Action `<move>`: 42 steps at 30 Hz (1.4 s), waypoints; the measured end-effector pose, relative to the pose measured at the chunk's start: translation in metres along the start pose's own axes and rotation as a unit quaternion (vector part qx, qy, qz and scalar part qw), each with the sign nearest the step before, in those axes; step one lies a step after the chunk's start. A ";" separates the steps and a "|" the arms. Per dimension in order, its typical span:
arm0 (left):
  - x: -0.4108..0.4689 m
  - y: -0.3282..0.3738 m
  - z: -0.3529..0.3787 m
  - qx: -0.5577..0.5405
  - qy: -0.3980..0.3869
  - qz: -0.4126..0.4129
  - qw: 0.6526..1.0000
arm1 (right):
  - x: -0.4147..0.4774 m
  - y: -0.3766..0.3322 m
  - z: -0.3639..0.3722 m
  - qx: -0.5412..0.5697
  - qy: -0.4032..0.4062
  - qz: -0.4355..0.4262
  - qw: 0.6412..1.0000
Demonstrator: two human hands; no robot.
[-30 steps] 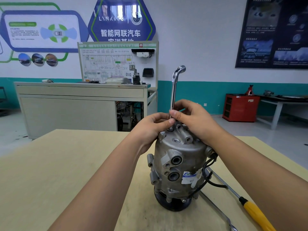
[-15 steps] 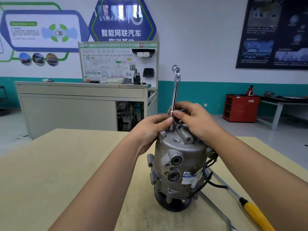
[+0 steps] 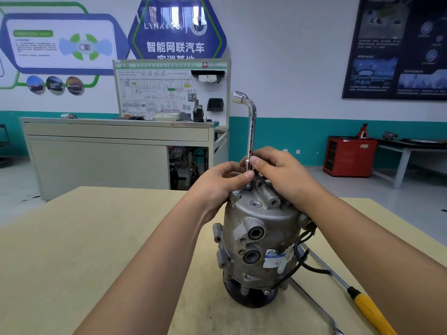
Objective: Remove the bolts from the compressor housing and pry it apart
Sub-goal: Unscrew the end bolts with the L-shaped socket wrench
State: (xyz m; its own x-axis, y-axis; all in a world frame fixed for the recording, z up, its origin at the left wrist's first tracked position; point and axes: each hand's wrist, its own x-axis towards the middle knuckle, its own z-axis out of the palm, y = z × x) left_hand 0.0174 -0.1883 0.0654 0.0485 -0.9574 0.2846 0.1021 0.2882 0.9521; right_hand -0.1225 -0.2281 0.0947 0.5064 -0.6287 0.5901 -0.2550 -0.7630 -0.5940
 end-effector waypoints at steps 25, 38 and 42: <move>-0.001 0.000 0.003 0.034 0.012 0.020 0.999 | -0.002 -0.001 0.001 0.017 0.004 -0.006 1.000; 0.000 -0.005 -0.001 -0.013 -0.021 0.015 1.000 | -0.001 -0.001 -0.002 0.008 0.003 -0.012 1.000; 0.001 -0.004 -0.001 -0.010 -0.017 0.017 1.000 | -0.002 0.000 -0.001 0.010 -0.003 -0.007 1.000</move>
State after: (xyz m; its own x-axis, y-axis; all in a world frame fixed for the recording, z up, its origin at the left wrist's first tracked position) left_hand 0.0180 -0.1907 0.0620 0.0179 -0.9468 0.3213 0.1218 0.3211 0.9392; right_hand -0.1244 -0.2269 0.0945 0.5140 -0.6178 0.5950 -0.2312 -0.7678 -0.5975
